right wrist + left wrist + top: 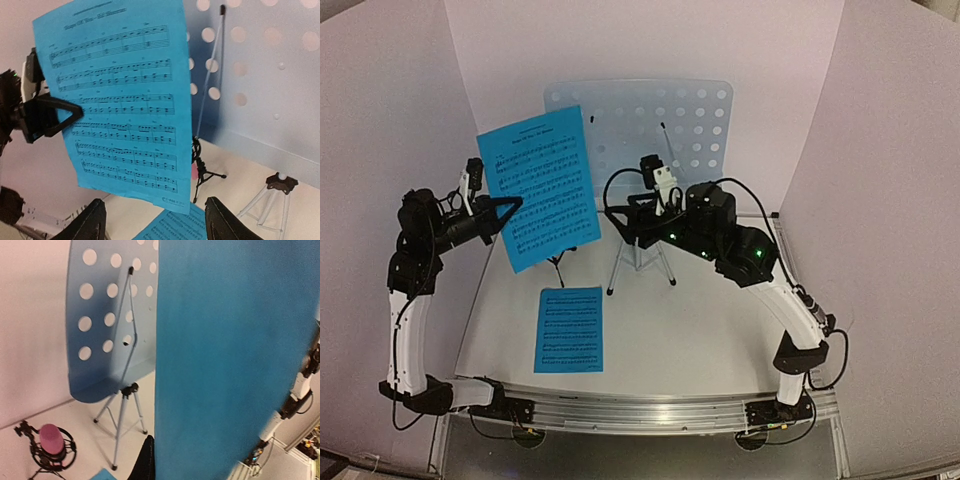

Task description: Set up the instrument practice props

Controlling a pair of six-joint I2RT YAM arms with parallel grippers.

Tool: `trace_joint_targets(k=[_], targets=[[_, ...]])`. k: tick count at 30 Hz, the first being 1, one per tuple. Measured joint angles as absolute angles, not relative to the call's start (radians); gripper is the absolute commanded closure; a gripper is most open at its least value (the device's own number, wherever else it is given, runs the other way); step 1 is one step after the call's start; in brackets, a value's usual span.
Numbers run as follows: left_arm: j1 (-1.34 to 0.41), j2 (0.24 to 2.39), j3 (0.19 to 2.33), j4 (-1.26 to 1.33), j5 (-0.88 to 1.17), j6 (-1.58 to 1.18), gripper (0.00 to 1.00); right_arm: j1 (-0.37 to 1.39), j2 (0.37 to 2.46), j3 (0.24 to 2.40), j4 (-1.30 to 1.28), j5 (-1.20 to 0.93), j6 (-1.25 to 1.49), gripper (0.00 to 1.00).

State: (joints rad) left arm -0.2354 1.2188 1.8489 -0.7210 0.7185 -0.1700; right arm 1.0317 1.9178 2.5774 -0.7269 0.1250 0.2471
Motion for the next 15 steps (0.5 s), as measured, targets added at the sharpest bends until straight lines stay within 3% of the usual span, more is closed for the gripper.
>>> trace_joint_targets(k=[4,15], targets=[[-0.232,1.264,1.953,-0.74,0.632,-0.112,1.0,1.032,1.943,2.56,-0.612,0.262,0.272,0.44],[-0.229,1.337,2.139,-0.734,0.523,0.001,1.0,1.028,2.167,2.642,-0.191,0.368,0.287,0.42]])
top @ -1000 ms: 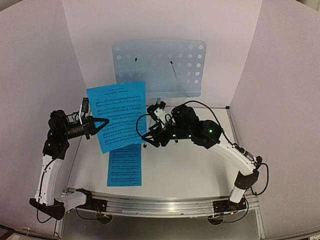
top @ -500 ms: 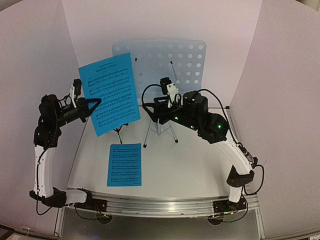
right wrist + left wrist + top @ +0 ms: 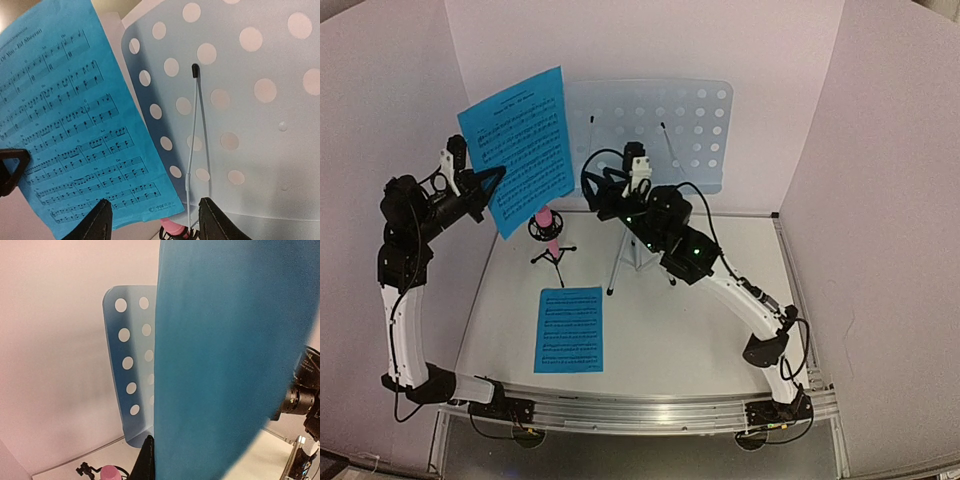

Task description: Set up the instrument practice props

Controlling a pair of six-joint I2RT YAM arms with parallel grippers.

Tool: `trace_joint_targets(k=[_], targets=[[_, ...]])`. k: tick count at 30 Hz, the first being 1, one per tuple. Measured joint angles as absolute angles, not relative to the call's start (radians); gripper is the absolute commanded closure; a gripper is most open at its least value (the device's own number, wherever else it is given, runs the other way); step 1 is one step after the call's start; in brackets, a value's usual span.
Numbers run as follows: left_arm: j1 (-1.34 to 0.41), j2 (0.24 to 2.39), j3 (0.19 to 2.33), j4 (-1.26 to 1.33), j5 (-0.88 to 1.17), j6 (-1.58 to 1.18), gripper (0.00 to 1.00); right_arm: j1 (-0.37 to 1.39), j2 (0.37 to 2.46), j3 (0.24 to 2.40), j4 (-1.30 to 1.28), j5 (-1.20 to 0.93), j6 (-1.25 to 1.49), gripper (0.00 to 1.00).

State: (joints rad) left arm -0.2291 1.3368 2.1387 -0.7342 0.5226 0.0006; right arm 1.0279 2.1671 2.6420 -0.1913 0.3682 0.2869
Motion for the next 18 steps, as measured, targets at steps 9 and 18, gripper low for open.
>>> trace_joint_targets(k=[9,18], targets=[[-0.228,1.394,2.139,-0.702,0.514,0.056,1.0,1.027,2.266,2.612,0.06,0.397,0.196,0.47],[-0.228,1.402,2.133,-0.627,0.524,0.048,1.0,1.024,2.3,2.639,0.212,0.44,0.188,0.49]])
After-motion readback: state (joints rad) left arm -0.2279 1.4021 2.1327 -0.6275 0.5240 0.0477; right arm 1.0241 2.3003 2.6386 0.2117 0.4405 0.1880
